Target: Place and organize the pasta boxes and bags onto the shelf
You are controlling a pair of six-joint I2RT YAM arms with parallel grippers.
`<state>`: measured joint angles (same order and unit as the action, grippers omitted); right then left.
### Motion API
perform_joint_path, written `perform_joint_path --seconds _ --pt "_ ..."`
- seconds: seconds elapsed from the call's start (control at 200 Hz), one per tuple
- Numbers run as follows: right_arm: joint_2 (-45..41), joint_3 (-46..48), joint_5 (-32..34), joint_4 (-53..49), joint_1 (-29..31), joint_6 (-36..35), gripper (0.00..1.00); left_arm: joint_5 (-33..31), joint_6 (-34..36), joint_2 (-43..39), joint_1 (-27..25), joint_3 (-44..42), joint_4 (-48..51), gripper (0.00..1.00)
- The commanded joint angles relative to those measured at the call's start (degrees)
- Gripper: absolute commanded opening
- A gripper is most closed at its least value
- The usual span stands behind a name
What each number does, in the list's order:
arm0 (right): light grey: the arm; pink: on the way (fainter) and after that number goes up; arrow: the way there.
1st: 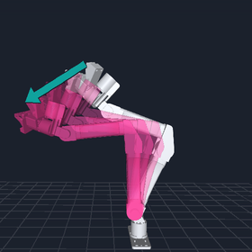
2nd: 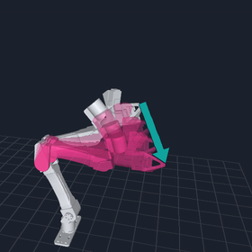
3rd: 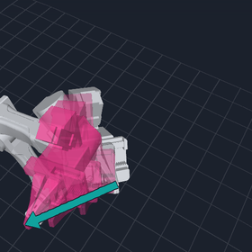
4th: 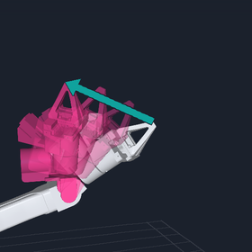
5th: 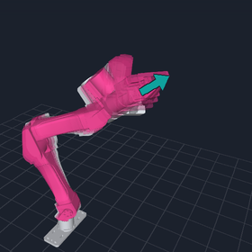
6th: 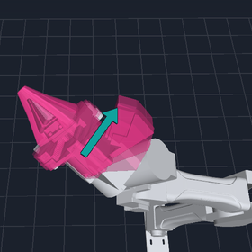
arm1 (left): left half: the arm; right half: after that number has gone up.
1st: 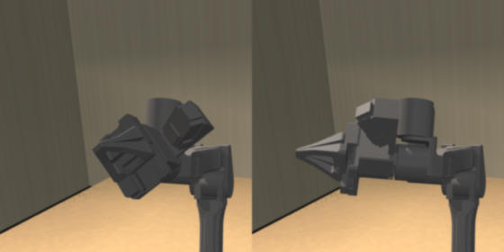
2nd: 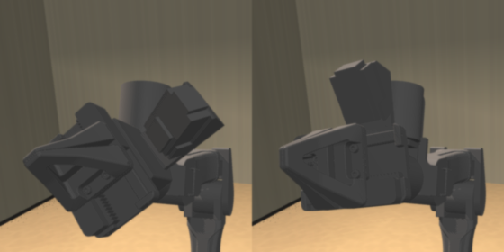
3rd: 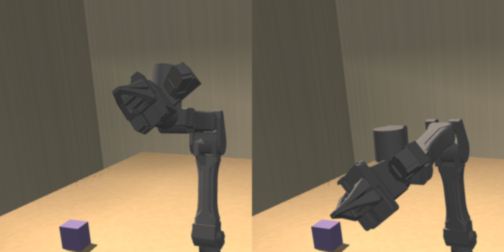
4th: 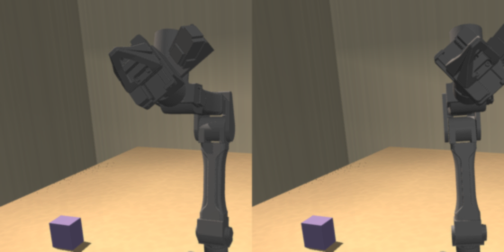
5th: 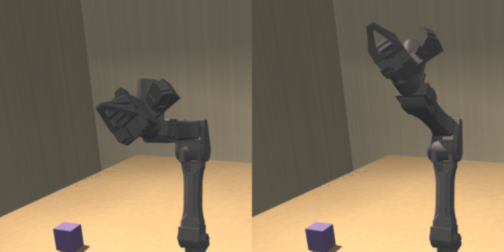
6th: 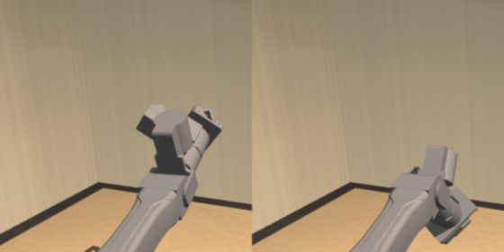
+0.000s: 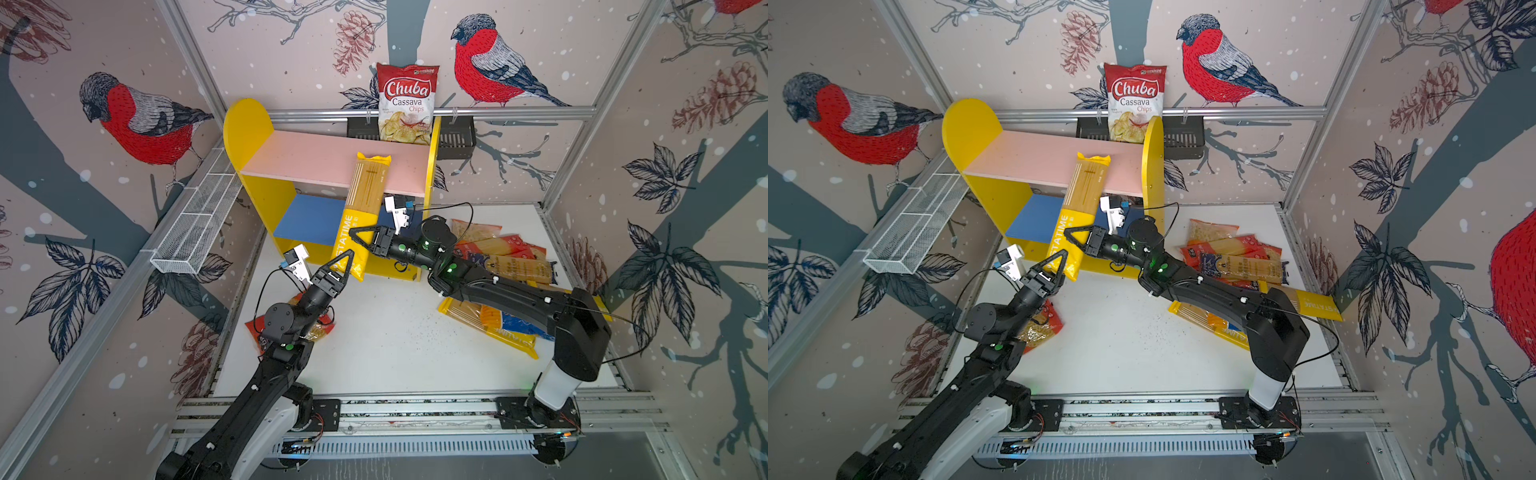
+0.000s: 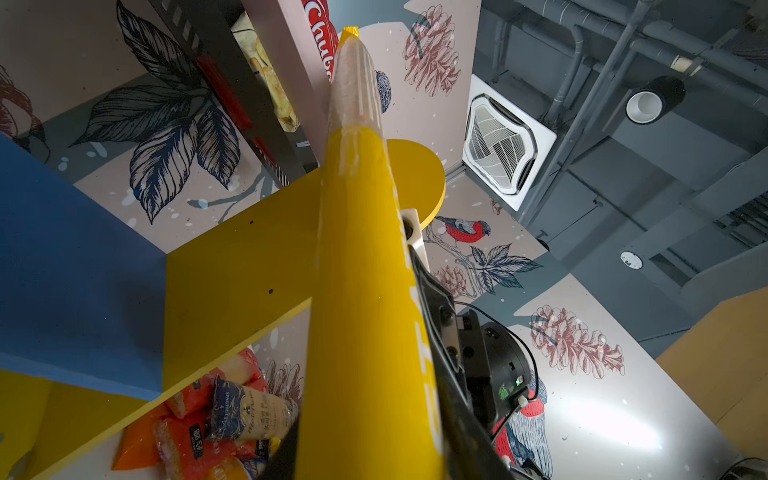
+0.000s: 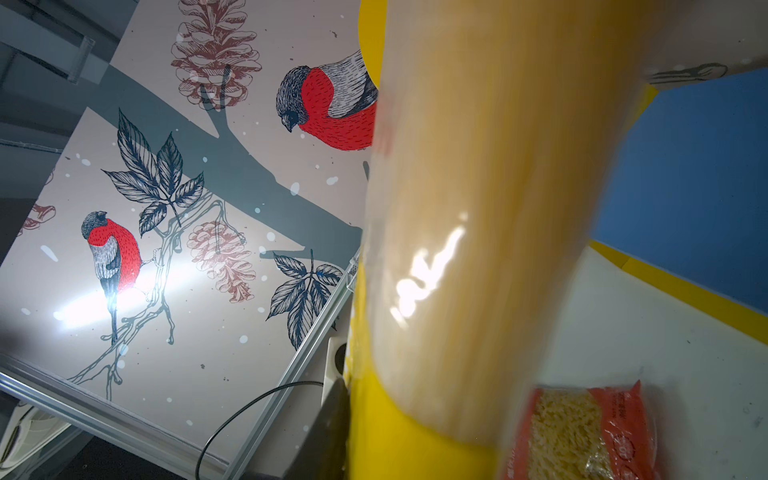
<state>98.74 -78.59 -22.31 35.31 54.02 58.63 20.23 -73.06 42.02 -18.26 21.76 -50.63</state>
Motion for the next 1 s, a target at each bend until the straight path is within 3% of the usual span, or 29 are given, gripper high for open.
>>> perform_joint_path --seconds 0.0,0.115,0.21,0.315,0.485,0.655,0.83,0.996 --pt "0.2 -1.6 0.5 8.4 -0.3 0.3 0.33 -1.7 2.0 -0.6 -0.1 2.5 -1.2 0.28" --pt "1.2 -3.0 0.2 8.6 -1.3 2.0 0.36 -3.5 3.8 -0.5 -0.1 6.4 3.3 0.17" --pt "1.2 -3.2 -0.3 9.2 -2.1 2.8 0.45 -4.8 3.5 0.6 -0.1 9.4 6.5 0.08" --pt "0.0 -1.9 -0.6 9.2 -2.4 2.7 0.58 -5.0 4.4 2.3 0.0 13.5 9.9 0.03" --pt "-4.6 5.5 -0.6 12.2 -3.2 3.7 0.65 -2.7 5.9 6.1 2.2 21.7 17.4 0.00" --pt "-13.3 17.0 1.3 15.9 -3.1 2.4 0.68 4.4 4.2 10.5 10.8 30.2 24.5 0.00" --pt "-20.3 26.1 6.0 6.8 -0.8 -4.0 0.68 13.7 7.7 18.8 20.2 44.7 37.9 0.00" --pt "-24.7 35.1 9.6 4.9 0.9 -4.4 0.68 22.8 7.1 26.4 30.9 49.9 38.8 0.00"
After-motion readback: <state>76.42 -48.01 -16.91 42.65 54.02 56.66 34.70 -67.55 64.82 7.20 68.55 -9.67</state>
